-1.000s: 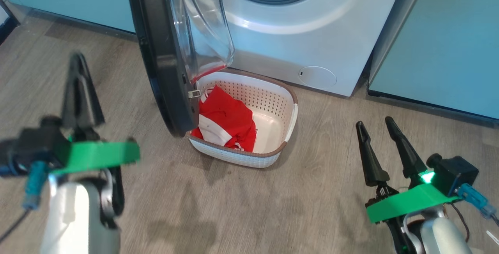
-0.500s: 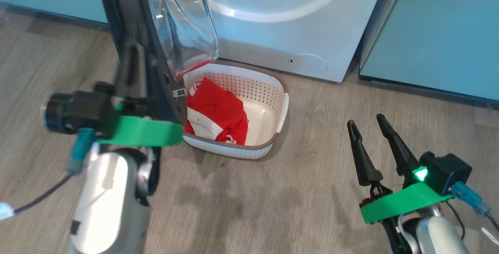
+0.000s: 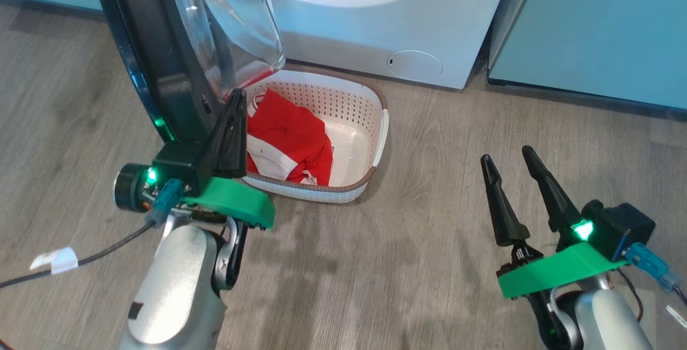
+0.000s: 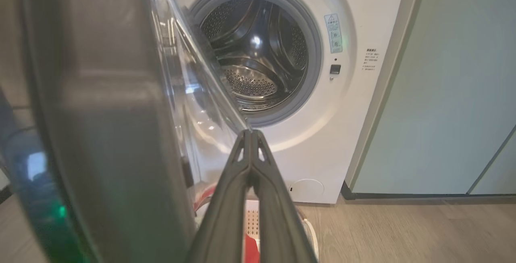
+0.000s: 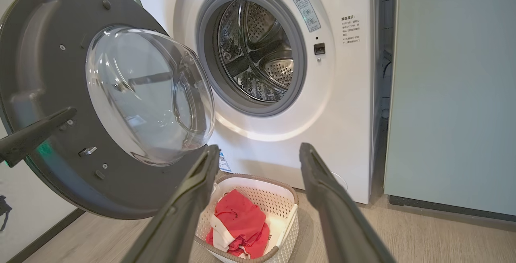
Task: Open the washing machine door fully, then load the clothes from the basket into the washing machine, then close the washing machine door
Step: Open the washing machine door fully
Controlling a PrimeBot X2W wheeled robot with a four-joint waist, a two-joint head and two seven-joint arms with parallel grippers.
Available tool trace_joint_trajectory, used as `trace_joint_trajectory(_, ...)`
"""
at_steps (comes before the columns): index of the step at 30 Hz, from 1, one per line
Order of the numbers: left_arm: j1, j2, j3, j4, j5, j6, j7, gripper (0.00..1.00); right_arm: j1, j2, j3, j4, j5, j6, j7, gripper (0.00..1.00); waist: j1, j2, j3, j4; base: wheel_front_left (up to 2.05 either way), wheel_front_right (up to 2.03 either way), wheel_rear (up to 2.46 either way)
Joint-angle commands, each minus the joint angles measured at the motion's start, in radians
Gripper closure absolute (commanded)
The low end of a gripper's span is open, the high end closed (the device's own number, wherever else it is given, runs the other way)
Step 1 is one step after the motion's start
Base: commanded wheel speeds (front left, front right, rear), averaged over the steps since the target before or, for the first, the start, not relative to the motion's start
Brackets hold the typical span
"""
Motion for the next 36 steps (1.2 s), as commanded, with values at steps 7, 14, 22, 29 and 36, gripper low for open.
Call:
trace_joint_trajectory(7, -0.033, 0.012, 0.069, 0.026, -0.019, 0.008, -0.004, 1.0, -0.042, 0.002, 0.014, -0.032, -0.011, 0.0, -0.005, 0.0, 0.0, -0.0001, 0.011, 0.014, 0.0, 0.0, 0.0)
trace_joint_trajectory(14, -0.029, 0.012, 0.134, 0.048, -0.022, 0.002, -0.004, 1.0, -0.045, 0.002, 0.016, -0.035, -0.021, 0.0, 0.007, 0.0, 0.0, -0.0001, 0.025, 0.052, 0.0, 0.0, 0.0)
trace_joint_trajectory(22, -0.043, 0.012, 0.216, 0.052, -0.028, -0.008, -0.004, 1.0, -0.048, 0.002, 0.024, -0.052, -0.037, 0.0, 0.028, 0.0, 0.0, -0.0001, 0.061, 0.095, 0.0, 0.0, 0.0)
trace_joint_trajectory(29, -0.086, 0.022, 0.35, 0.057, -0.017, -0.037, -0.004, 1.0, -0.07, 0.002, 0.038, -0.085, -0.065, 0.0, 0.06, 0.0, 0.0, -0.0001, 0.13, 0.114, 0.0, 0.0, 0.0)
trace_joint_trajectory(36, -0.155, 0.059, 0.506, 0.087, -0.02, -0.066, -0.004, 1.0, -0.081, 0.002, 0.027, -0.121, -0.093, 0.0, 0.086, 0.0, 0.0, -0.0001, 0.207, 0.116, 0.0, 0.0, 0.0)
